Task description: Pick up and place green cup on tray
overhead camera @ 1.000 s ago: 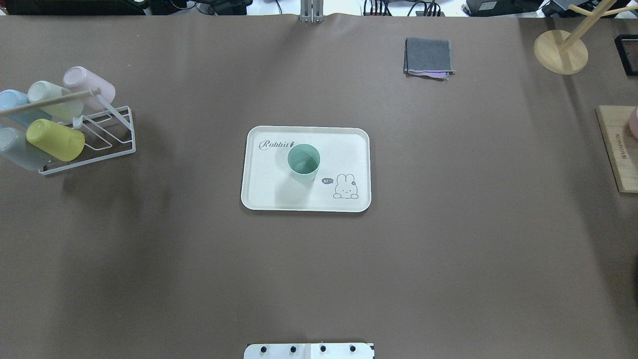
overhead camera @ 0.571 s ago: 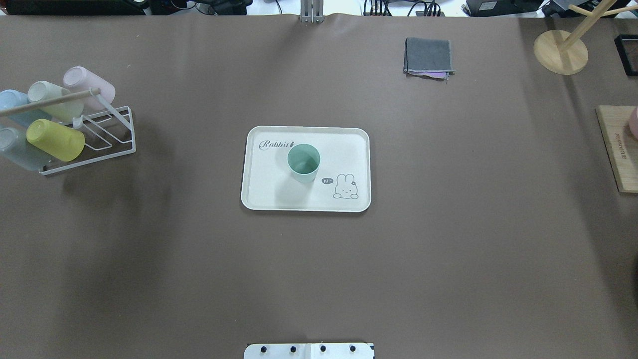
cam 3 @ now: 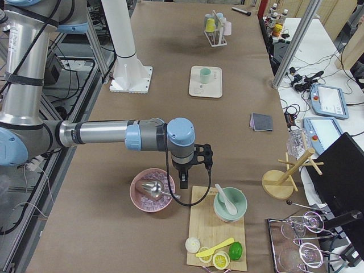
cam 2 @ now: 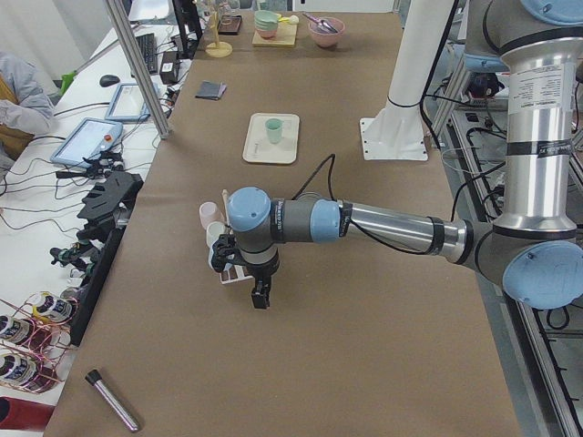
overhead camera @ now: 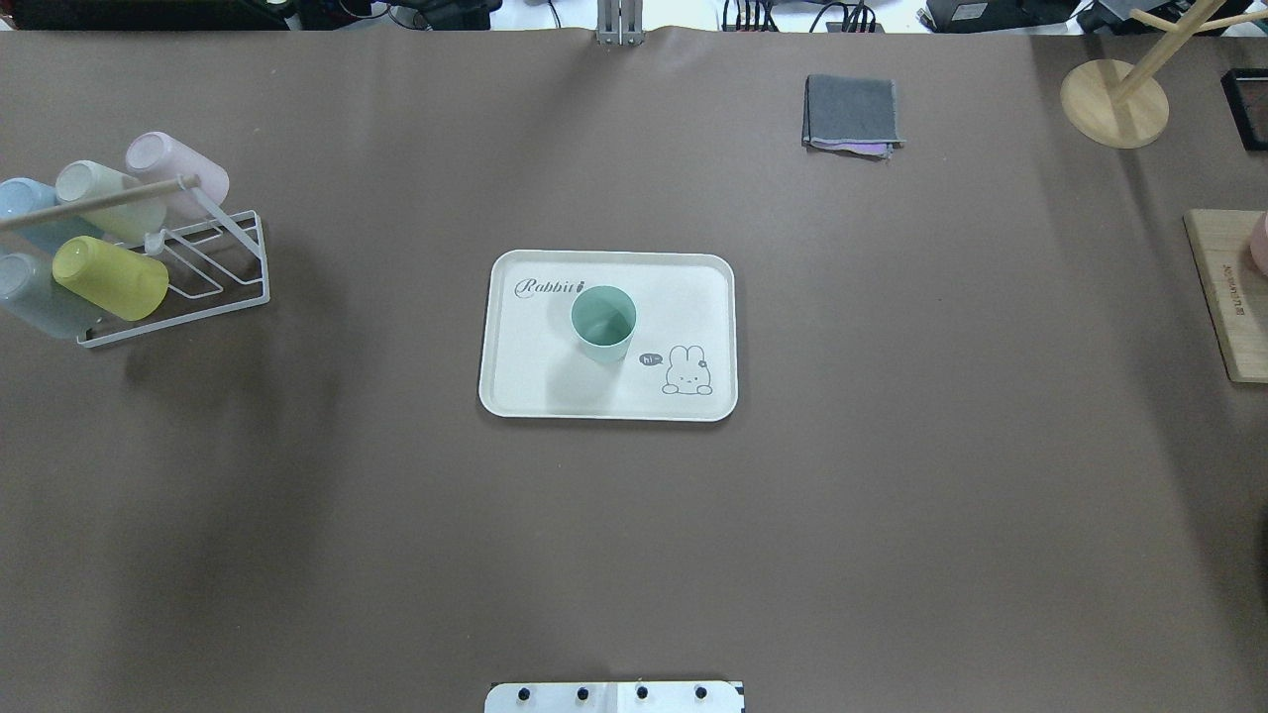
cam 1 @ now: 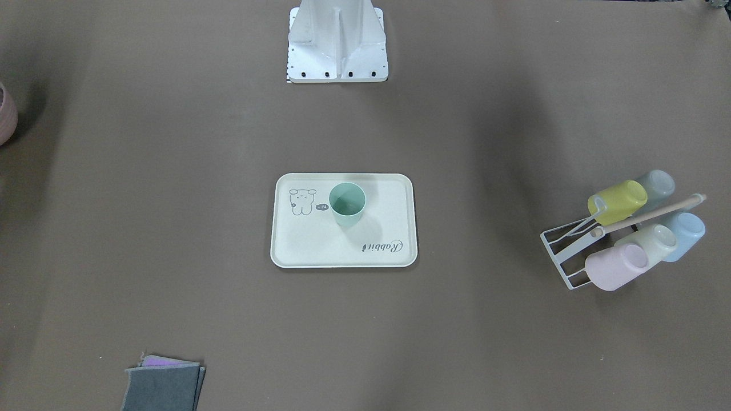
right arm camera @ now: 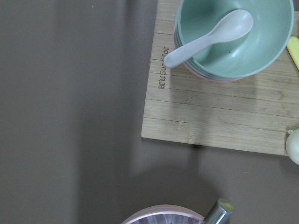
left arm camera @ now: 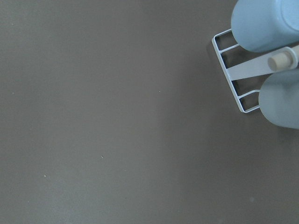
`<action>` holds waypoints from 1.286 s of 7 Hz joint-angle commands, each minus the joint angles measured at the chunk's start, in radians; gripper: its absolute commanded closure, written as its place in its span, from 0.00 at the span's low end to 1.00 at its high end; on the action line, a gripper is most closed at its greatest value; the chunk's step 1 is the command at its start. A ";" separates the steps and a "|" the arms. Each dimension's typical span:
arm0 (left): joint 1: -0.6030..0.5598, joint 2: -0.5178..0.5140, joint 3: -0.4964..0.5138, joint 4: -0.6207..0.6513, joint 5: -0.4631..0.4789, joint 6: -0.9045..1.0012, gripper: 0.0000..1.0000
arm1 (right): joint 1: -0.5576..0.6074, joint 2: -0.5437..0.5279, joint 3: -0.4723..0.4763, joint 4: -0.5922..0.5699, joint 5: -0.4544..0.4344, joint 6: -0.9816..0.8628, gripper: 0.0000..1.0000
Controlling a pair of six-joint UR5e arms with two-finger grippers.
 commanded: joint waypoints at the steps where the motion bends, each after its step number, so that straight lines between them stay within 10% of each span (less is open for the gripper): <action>1: -0.007 0.037 -0.050 0.002 -0.003 0.000 0.02 | 0.000 0.000 0.000 0.000 0.000 0.000 0.00; 9: -0.005 0.043 -0.040 -0.007 -0.092 -0.134 0.02 | 0.000 0.002 -0.009 0.000 -0.003 -0.003 0.00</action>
